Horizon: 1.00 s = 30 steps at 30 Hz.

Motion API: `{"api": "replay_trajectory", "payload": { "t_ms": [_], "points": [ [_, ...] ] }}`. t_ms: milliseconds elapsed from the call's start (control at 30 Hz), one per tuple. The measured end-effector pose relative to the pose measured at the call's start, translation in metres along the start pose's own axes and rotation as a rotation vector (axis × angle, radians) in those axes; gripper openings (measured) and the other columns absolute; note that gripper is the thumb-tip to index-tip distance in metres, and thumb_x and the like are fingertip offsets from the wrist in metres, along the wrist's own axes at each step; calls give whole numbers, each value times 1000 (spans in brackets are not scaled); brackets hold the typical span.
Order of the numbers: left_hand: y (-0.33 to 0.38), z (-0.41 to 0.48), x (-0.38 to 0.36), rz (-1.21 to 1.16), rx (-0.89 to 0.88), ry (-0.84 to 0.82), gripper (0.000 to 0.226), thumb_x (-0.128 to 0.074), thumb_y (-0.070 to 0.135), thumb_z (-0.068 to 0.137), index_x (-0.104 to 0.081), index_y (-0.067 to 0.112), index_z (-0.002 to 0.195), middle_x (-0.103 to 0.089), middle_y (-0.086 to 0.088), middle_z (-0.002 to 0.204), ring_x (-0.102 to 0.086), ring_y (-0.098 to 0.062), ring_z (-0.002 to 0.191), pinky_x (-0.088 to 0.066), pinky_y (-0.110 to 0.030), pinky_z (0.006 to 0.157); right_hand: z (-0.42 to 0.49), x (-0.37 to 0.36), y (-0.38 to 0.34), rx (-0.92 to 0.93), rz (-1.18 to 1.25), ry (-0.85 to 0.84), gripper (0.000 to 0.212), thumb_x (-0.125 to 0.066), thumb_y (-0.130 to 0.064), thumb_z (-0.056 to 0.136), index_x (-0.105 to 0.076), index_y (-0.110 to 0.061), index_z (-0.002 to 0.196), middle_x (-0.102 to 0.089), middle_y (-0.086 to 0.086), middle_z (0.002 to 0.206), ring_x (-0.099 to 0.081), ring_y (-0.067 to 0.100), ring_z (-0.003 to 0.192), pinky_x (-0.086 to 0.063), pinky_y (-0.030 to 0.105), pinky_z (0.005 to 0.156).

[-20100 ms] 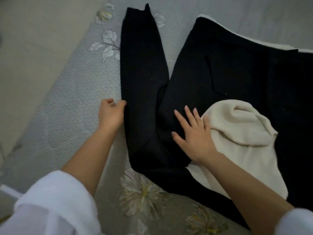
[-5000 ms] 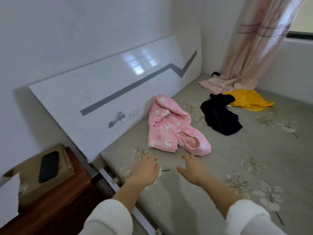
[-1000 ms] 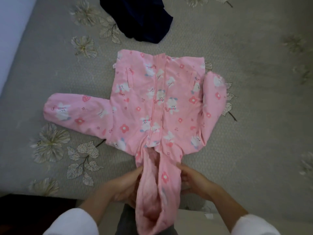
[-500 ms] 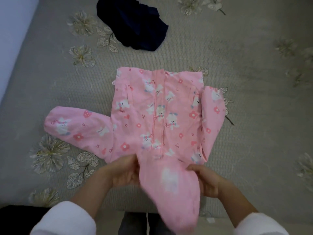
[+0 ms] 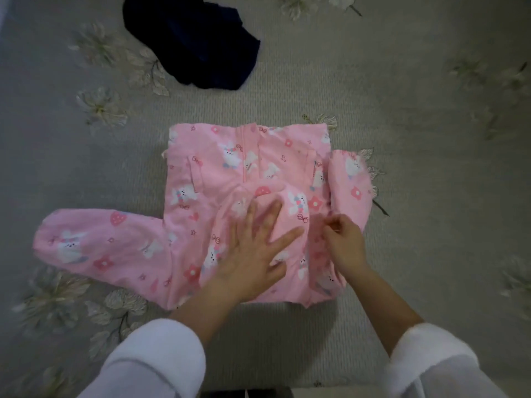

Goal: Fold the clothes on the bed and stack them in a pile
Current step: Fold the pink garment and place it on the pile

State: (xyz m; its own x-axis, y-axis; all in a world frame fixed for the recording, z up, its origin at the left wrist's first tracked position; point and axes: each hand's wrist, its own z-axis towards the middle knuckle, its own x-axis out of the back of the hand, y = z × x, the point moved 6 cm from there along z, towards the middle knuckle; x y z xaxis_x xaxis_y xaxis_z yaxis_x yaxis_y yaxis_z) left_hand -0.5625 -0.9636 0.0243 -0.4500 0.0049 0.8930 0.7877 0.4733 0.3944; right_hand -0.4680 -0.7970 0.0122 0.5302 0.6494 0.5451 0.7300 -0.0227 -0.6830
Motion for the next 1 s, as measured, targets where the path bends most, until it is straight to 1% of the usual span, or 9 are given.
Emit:
{"api": "replay_trajectory", "payload": {
  "t_ms": [133,233,333,433,533,667,833,933,1000],
  "points": [
    [-23,22,-32,136,211,-186,83,-49,44,83,1,44,148,42,9,148,42,-43,130,-1,-73,104,25,19,-10,195,-368,264,52,-63,-34,87,-46,-5,127,-47,13,125,-45,29,114,-43,43,89],
    [-46,24,-55,91,328,-311,83,-45,57,84,4,42,149,24,8,156,29,-46,136,-4,-75,103,39,13,7,66,-603,197,78,-61,-41,84,-25,-8,144,-31,16,142,-31,34,130,-36,52,97],
    [-55,21,-66,87,335,-355,82,-43,63,84,3,41,149,18,7,158,19,-47,139,-6,-73,104,48,12,29,49,-755,79,72,-49,-40,93,-15,-13,151,-19,14,155,-23,33,139,-31,51,105],
    [-57,22,-67,71,348,-374,82,-44,62,84,1,40,149,14,7,158,15,-47,140,-11,-71,105,49,36,40,6,-291,187,46,-42,-26,99,-41,-13,143,-45,16,143,-45,33,128,-39,39,101],
    [-55,23,-67,49,354,-390,82,-46,59,84,2,40,149,15,8,158,14,-47,140,-11,-70,107,32,62,55,-204,331,390,40,-46,-35,97,-59,-9,125,-62,11,118,-58,24,105,-44,32,87],
    [-54,25,-66,10,367,-415,82,-47,55,85,2,41,149,15,6,159,16,-46,141,-9,-69,108,12,67,43,-201,456,504,48,-43,-50,97,-60,-14,124,-62,3,117,-59,19,105,-44,29,88],
    [-53,27,-66,-7,354,-411,83,-49,54,85,1,41,149,15,6,159,17,-46,141,-8,-68,110,22,6,-14,138,200,201,61,-33,-52,98,-20,-28,152,-23,-1,158,-21,12,144,-16,28,115],
    [-56,28,-66,-7,347,-390,82,-50,55,84,-2,42,149,13,6,159,15,-46,141,-11,-67,110,27,-58,-40,341,-212,-153,62,-24,-68,87,4,-58,141,2,-9,161,8,13,147,3,42,115],
    [-57,27,-67,-23,337,-366,84,-49,56,84,3,44,149,14,7,159,17,-45,141,-11,-67,110,26,-92,-35,383,-414,-325,59,-25,-69,89,2,-61,141,7,-13,161,16,15,146,9,53,113]
  ]
}}
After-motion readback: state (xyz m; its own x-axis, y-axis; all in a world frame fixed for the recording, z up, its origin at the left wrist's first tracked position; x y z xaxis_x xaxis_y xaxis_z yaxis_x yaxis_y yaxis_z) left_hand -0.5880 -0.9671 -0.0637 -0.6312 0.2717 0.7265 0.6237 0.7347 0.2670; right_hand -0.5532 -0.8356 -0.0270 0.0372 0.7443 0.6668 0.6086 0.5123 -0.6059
